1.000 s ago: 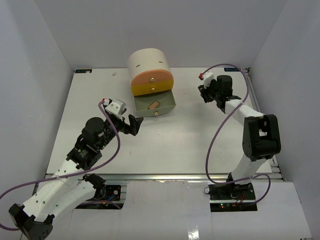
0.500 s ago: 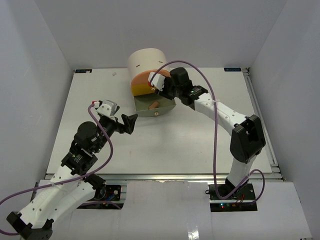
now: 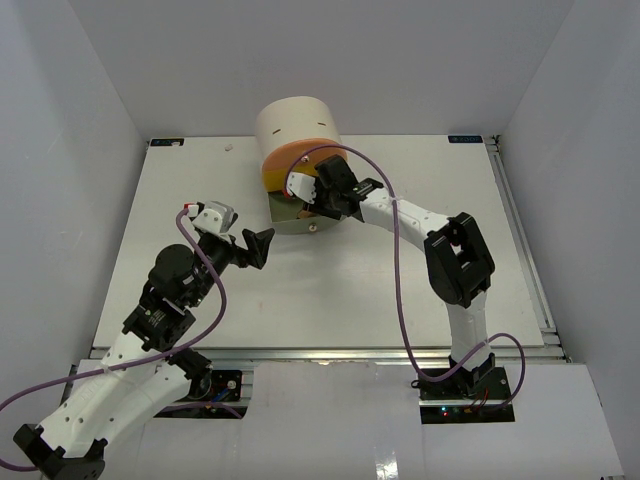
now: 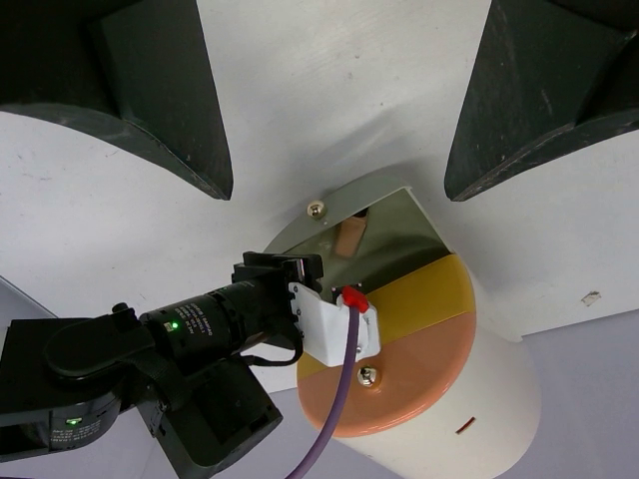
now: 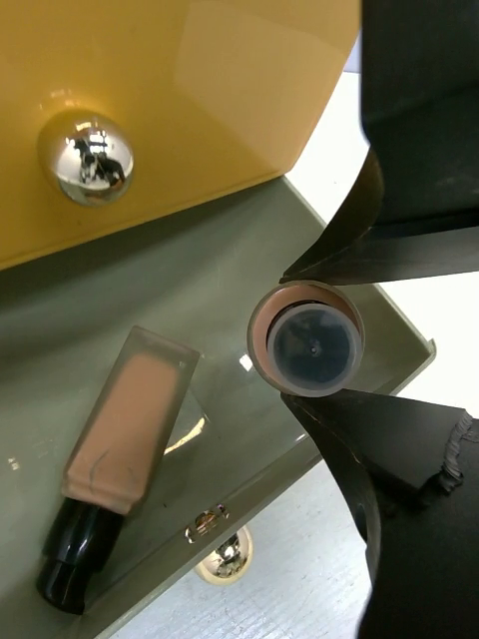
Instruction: Organize the makeup
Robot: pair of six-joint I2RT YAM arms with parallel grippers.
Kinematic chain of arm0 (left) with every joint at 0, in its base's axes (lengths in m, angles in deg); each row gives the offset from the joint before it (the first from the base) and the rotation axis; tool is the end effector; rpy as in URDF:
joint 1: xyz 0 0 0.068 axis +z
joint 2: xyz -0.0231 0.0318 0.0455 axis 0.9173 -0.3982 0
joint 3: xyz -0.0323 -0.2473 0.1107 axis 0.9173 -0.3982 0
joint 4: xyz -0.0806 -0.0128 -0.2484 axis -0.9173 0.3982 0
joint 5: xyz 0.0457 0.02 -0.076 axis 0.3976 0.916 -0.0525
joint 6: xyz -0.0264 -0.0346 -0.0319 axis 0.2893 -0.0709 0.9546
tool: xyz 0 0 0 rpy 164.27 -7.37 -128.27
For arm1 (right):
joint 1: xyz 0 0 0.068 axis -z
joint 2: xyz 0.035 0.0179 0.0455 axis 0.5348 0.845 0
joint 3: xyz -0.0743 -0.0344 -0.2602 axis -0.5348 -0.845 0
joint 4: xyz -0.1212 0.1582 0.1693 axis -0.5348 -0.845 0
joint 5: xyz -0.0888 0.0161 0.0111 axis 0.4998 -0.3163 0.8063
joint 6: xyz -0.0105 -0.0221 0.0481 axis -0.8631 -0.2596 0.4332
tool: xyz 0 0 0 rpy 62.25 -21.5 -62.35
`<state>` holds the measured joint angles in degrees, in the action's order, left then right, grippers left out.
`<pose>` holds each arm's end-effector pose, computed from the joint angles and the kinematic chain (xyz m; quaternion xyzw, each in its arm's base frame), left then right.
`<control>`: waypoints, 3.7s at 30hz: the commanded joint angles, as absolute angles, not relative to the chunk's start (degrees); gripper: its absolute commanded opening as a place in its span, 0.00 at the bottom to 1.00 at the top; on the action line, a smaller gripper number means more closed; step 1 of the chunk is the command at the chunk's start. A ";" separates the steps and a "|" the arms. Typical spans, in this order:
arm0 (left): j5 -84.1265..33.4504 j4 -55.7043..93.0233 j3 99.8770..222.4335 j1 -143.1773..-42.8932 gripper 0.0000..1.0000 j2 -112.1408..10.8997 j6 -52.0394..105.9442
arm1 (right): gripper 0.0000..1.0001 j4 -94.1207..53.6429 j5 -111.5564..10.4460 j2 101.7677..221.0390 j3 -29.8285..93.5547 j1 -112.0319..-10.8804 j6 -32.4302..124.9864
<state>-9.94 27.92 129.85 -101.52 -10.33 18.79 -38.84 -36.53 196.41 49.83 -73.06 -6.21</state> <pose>0.1262 -0.0831 0.3469 0.1525 0.6992 -0.1872 0.6729 0.3566 0.3018 0.2395 -0.6070 0.6797 -0.0684 0.4061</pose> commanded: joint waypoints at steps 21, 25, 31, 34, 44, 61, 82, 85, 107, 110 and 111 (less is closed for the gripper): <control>-23.99 26.51 129.42 -101.08 0.97 -17.16 17.97 | 0.48 -43.54 -75.47 172.78 40.33 -64.12 5.85; -31.73 25.71 129.80 -100.89 0.94 -24.42 19.26 | 0.15 -41.62 -91.41 164.56 27.67 -59.69 4.13; -39.67 25.11 133.43 -100.81 0.85 -38.29 19.29 | 0.08 -39.49 -104.80 156.37 16.94 -53.12 -4.28; -40.14 25.91 136.41 -100.81 0.78 -46.27 18.54 | 0.08 -39.37 -104.87 155.16 15.35 -52.19 -6.73; -28.98 27.58 145.93 -101.38 0.64 -64.53 3.40 | 0.08 -36.57 -102.78 154.28 13.93 -52.19 -4.85; -22.21 27.63 154.29 -101.61 0.44 -77.68 -23.07 | 0.08 -32.22 -101.71 152.83 11.87 -52.19 -0.88; -13.53 17.26 159.66 -98.53 0.50 -83.09 -23.87 | 0.08 -31.43 -101.53 153.01 11.52 -50.64 -0.02; -12.94 15.03 159.07 -98.26 0.53 -82.53 -23.61 | 0.08 -31.11 -101.62 153.01 11.42 -50.48 0.18; -8.81 12.24 168.74 -94.18 0.79 -91.05 -20.19 | 0.09 -30.15 -102.19 153.36 10.99 -48.51 1.45; -9.35 12.45 168.77 -94.13 0.80 -90.99 -19.47 | 0.09 -30.10 -102.33 153.36 10.98 -48.31 1.59; -10.06 12.74 168.63 -94.13 0.80 -90.52 -18.53 | 0.09 -30.10 -102.38 153.36 10.98 -48.22 1.64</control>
<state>-10.95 15.55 166.30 -95.28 -92.10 -20.29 -31.93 -100.96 154.25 11.49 -48.75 1.05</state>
